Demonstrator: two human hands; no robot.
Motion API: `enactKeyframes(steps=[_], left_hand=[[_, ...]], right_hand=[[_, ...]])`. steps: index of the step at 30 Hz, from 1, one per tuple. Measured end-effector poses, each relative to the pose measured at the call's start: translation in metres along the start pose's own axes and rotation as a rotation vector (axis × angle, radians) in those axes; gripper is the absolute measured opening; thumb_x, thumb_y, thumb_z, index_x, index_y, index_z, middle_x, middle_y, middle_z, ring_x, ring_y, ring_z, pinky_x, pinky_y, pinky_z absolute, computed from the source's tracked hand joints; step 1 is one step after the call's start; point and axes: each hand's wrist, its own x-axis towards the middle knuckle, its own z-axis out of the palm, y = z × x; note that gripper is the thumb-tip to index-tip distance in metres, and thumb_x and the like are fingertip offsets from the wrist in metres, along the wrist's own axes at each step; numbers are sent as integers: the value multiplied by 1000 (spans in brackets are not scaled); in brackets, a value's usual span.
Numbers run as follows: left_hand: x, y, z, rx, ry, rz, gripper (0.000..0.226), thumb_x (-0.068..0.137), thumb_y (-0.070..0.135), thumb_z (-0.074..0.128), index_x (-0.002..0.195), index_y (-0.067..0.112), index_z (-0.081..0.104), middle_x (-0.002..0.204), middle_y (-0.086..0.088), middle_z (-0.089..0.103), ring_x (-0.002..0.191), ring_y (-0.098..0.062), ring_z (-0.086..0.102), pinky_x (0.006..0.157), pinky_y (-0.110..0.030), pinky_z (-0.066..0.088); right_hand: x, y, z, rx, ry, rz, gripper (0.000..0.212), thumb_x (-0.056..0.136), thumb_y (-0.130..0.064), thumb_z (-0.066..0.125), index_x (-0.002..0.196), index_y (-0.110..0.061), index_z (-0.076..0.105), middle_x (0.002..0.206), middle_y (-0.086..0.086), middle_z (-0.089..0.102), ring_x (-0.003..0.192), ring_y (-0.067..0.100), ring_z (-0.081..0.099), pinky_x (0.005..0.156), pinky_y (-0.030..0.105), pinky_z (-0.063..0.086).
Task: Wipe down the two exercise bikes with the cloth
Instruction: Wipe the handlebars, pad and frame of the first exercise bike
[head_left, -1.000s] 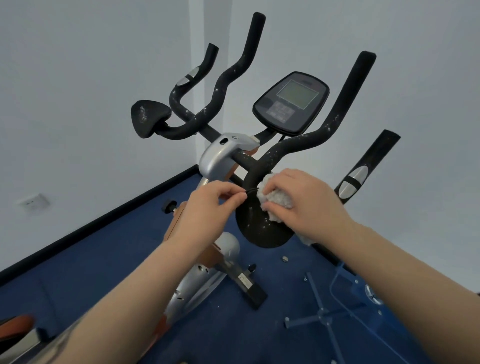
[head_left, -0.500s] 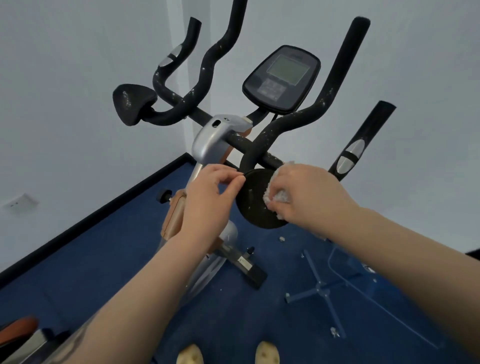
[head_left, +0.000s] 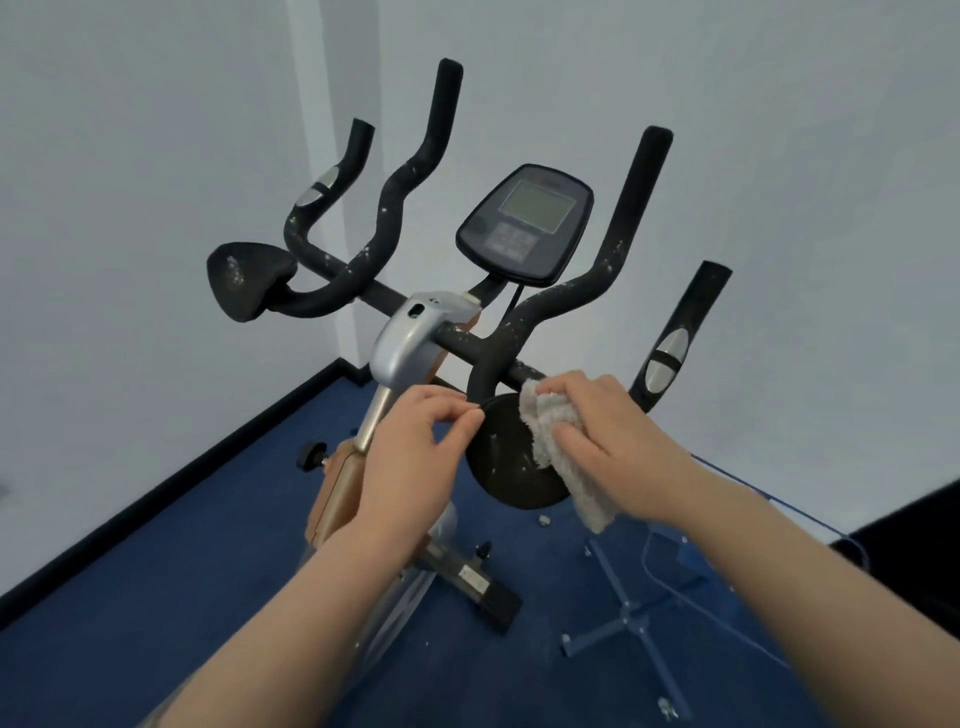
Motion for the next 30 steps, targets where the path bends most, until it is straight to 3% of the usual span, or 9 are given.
enactKeyframes(steps=[3,6,10,13,19,22,25,27,30], left_hand=[[0,-1,-1,-22,-8,-9,6,87,26,65,87,27,71,97,15,61,91,17,50,74,2,33],[0,-2,-1,-13,-30,0,7,87,27,64,88,27,71,97,16,60,92,18,48,75,5,31],[3,-5,-3,-45,-54,16,8,87,26,64,90,24,71,95,14,63,91,14,51,76,3,32],[7,-7,-5,-66,-93,17,10,87,26,65,92,24,72,89,13,67,87,9,56,75,0,37],[11,-12,-9,-136,-158,-3,11,86,27,66,94,28,74,85,16,71,82,4,62,70,-13,45],[9,-12,-7,-139,-127,-10,13,87,27,65,96,25,74,87,13,71,82,2,63,75,-19,48],[7,-12,-6,-152,-115,-23,11,87,26,66,95,26,73,86,13,71,81,2,63,76,-20,49],[7,-13,-7,-152,-124,-26,12,87,25,66,95,25,74,87,13,71,84,2,63,79,-21,49],[11,-11,-9,-173,-147,-45,13,86,25,67,96,22,75,89,12,72,86,2,63,82,-18,49]], right_hand=[[2,2,-17,-61,-102,-28,34,96,-28,49,130,-28,47,109,-18,50,99,-1,42,87,22,35],[-2,-5,-15,-96,-19,-38,37,90,-25,60,126,-30,52,113,-7,54,106,8,47,92,27,38],[0,-13,-2,-199,173,-28,39,78,-26,72,112,-25,53,98,-3,58,95,15,49,76,25,37],[1,-15,9,-339,342,-60,24,78,-23,74,101,-17,68,88,1,64,91,22,52,75,32,44],[-11,-14,39,-411,386,-75,21,84,-12,67,105,-13,70,94,9,63,87,29,57,73,39,45],[-14,-19,36,-436,297,-115,22,80,-8,69,101,-13,72,92,9,65,87,31,59,75,39,44],[-18,-27,24,-400,13,-219,21,78,-11,71,98,-17,73,91,7,65,88,30,59,76,41,47],[-13,-28,7,-201,-55,-89,17,81,-19,68,98,-23,70,92,1,63,89,22,57,80,41,47],[-2,-23,0,-34,270,81,27,80,-20,70,106,-25,62,92,-8,59,89,13,54,77,31,42]])
